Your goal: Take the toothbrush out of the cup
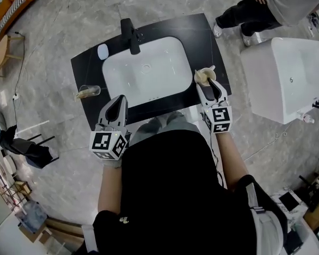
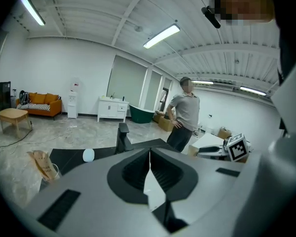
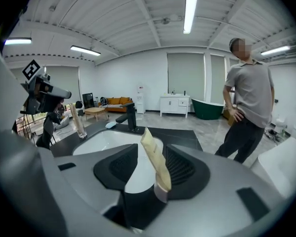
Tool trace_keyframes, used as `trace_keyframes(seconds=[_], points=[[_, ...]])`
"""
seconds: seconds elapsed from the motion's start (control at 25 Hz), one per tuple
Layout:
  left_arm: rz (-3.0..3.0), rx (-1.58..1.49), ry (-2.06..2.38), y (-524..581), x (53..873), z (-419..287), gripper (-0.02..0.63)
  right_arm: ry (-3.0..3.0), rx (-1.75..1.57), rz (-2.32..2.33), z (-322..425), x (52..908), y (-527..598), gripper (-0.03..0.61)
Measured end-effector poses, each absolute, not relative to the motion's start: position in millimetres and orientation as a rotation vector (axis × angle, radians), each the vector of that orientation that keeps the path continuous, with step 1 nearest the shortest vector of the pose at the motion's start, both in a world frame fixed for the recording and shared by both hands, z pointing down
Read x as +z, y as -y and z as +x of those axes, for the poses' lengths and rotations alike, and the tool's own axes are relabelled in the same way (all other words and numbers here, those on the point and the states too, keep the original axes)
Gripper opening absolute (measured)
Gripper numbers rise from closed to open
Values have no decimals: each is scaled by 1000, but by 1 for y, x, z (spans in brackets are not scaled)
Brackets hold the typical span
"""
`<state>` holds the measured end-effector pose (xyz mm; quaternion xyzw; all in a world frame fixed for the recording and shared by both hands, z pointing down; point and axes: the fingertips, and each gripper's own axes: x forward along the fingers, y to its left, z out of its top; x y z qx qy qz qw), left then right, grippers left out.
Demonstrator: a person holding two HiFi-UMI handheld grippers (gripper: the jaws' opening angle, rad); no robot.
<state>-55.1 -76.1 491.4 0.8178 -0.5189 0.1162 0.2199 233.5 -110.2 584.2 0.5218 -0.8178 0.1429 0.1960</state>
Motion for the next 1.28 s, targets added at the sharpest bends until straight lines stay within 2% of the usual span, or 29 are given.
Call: trace_keyframes(seconds=[0.36, 0.64, 0.8, 1.28], points=[[2154, 350, 1542, 61, 500, -60, 23, 2260, 372, 1328, 225, 619, 133, 172], [2113, 358, 1581, 53, 502, -65, 23, 2237, 342, 1344, 226, 623, 140, 104], [2111, 352, 1586, 53, 500, -67, 23, 2216, 288, 1343, 229, 619, 141, 81], [2160, 284, 1549, 57, 500, -73, 23, 2199, 267, 1402, 235, 573, 140, 75]])
